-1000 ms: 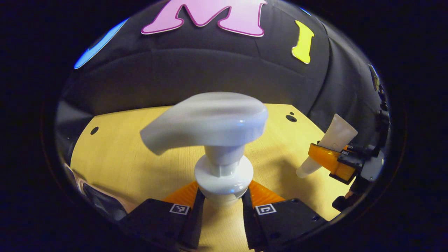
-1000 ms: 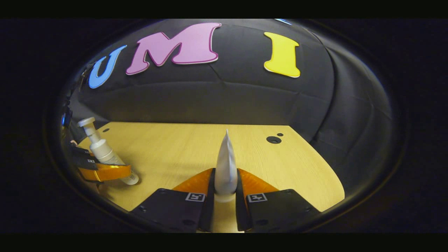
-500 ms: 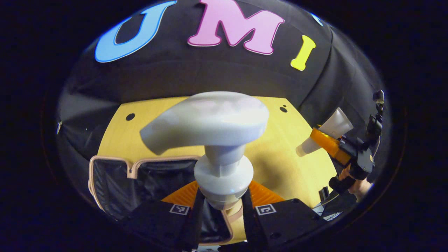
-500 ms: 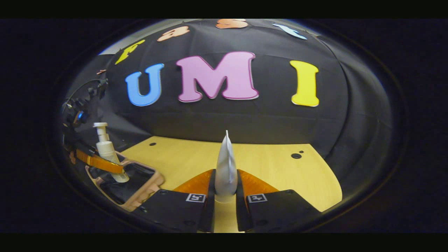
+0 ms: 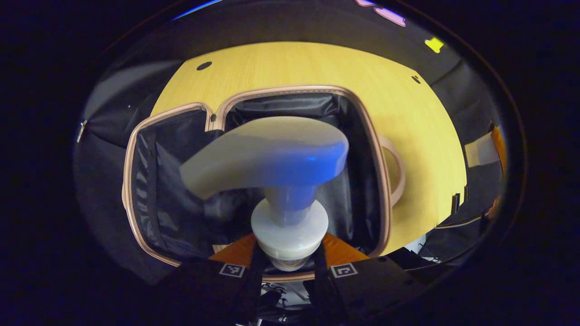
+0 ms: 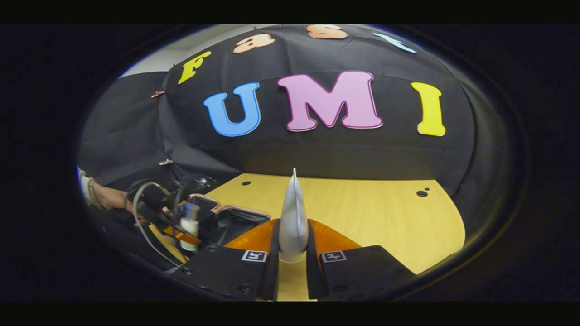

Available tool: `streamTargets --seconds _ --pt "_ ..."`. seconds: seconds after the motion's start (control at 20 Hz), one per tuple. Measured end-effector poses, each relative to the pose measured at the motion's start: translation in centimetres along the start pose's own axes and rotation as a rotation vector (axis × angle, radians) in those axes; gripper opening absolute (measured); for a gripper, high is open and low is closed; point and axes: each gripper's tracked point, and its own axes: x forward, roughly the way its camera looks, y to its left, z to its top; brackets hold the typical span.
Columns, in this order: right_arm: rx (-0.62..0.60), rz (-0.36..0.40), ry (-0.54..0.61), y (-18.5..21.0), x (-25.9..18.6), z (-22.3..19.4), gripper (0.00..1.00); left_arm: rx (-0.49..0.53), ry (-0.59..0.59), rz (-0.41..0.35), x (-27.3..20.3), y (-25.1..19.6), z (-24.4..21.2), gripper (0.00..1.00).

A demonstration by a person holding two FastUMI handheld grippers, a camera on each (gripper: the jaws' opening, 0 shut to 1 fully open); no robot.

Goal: First open the suitcase, pack the skin care products into it, and then close the suitcase.

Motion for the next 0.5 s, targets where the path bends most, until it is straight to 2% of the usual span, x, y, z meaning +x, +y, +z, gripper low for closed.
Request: streamTargets --seconds 0.1,0.25,0.3,0.4,0.45,0.5 --pt "0.028 0.031 0.054 1.7 0.0 -1.3 0.28 -0.018 0.038 0.031 2.3 0.7 -0.7 0.51" --pt "0.069 0.076 0.182 4.6 0.6 -4.5 0.28 -0.086 0.049 0.035 4.5 1.1 -1.0 0.54" --pt "0.087 0.088 0.209 5.6 0.9 -5.3 0.35 -0.086 0.041 0.023 4.5 1.2 -1.0 0.53" --pt "0.105 0.109 0.269 7.4 1.3 -6.9 0.26 -0.095 0.035 -0.001 4.7 1.6 -1.5 0.56" --pt "0.109 0.119 0.297 8.4 1.6 -7.7 0.28 -0.105 0.027 -0.016 4.7 1.5 -1.6 0.56" --pt "0.116 0.129 0.322 9.5 2.1 -8.4 0.23 -0.111 0.012 -0.025 4.7 1.3 -1.6 0.59"
